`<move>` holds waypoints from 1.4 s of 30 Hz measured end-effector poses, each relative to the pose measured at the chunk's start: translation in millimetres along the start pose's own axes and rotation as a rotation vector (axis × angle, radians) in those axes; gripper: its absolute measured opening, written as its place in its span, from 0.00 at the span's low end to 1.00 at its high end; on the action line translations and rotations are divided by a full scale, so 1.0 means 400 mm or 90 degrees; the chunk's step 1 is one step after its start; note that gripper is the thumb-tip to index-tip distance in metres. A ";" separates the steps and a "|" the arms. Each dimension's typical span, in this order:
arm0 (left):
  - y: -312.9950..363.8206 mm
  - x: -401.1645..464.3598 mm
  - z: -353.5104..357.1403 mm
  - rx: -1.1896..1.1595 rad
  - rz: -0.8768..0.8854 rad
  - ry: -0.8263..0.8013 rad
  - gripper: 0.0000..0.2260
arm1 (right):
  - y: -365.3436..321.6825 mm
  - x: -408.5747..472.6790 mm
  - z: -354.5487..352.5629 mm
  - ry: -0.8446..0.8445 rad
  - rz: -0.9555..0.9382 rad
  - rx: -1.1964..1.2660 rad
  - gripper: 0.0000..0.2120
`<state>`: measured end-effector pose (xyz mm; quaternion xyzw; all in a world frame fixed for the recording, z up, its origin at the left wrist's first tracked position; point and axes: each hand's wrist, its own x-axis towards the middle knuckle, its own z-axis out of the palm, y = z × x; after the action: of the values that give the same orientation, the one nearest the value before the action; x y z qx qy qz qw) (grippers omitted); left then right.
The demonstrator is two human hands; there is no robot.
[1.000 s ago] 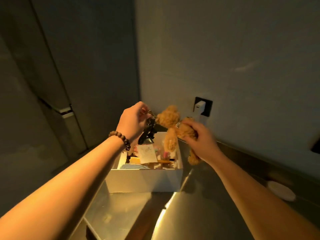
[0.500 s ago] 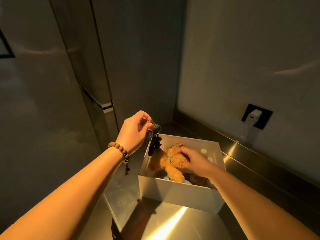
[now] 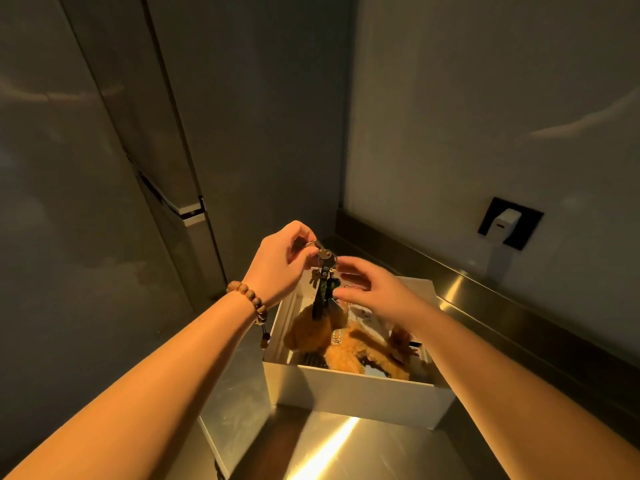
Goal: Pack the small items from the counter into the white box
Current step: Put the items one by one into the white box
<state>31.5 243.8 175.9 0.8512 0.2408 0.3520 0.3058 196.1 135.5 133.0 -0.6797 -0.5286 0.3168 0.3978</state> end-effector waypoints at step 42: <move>-0.247 -0.045 0.080 0.162 -0.126 -0.090 0.22 | 0.005 0.215 0.127 0.164 0.354 0.334 0.21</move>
<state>24.7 290.2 81.3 0.8779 0.3437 0.2264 0.2446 174.5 229.3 105.7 -0.7066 -0.1715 0.4488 0.5195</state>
